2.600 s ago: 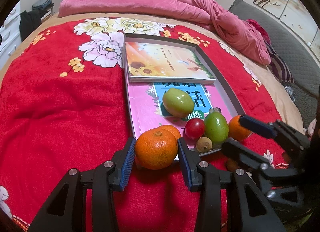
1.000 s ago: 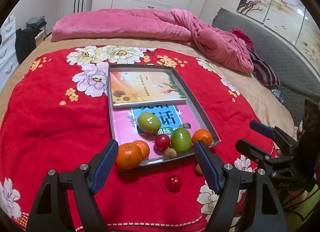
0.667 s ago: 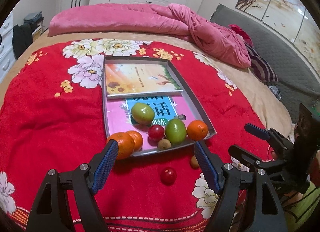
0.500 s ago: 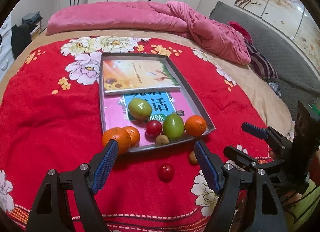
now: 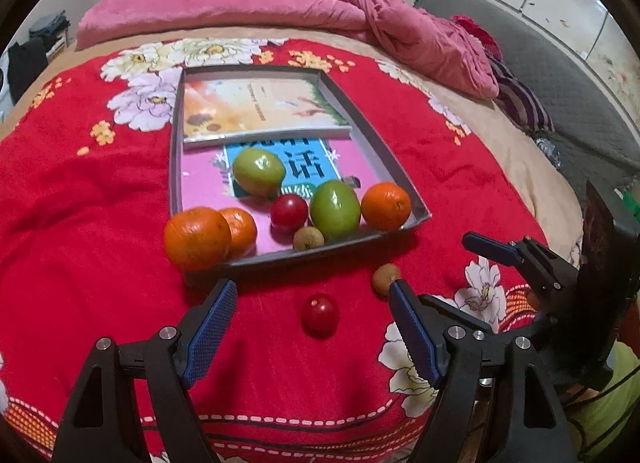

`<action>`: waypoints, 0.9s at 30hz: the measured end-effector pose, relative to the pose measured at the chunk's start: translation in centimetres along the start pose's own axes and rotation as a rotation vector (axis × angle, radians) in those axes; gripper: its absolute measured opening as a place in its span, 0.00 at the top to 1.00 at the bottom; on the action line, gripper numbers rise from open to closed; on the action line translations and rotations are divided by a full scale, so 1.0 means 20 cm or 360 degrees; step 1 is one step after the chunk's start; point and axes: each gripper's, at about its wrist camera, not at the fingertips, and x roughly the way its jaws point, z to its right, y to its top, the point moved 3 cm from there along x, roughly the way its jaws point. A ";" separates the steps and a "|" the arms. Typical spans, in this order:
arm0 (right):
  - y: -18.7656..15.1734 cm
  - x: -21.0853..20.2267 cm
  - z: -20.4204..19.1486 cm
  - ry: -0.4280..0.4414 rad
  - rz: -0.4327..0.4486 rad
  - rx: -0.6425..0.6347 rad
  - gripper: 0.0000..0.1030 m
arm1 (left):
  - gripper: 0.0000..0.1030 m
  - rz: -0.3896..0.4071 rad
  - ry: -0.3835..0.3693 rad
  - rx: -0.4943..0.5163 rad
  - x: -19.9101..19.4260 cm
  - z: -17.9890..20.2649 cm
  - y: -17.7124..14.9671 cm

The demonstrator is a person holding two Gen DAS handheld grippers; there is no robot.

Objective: Organize fruits
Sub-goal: 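Withdraw both open tools toward the last cherry tomato and kiwifruit, then grasp the second kiwifruit with the right tool while the left grasps the cherry tomato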

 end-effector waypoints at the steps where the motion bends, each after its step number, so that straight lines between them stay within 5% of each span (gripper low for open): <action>1: 0.00 0.01 0.00 0.0001 -0.0007 -0.0002 0.13 | 0.23 -0.0014 0.0001 -0.0001 0.01 0.00 -0.01; 7: -0.04 0.10 0.01 0.0016 -0.0066 -0.0002 0.15 | 0.23 -0.0087 0.0021 -0.0029 0.11 -0.02 -0.06; 13: -0.08 0.22 0.02 0.0046 -0.0163 0.0005 0.41 | 0.23 -0.0141 0.0037 -0.0012 0.18 -0.02 -0.11; 18: -0.07 0.25 0.00 0.0080 -0.0132 -0.0021 0.52 | 0.31 -0.0158 0.0024 -0.0036 0.22 -0.03 -0.12; 23: -0.06 0.27 -0.03 0.0142 -0.0116 -0.0072 0.73 | 0.38 -0.0173 0.0024 -0.0034 0.26 -0.02 -0.13; 27: -0.06 0.25 -0.04 0.0144 -0.0113 -0.0082 0.73 | 0.45 -0.0175 0.0028 -0.0034 0.29 0.00 -0.13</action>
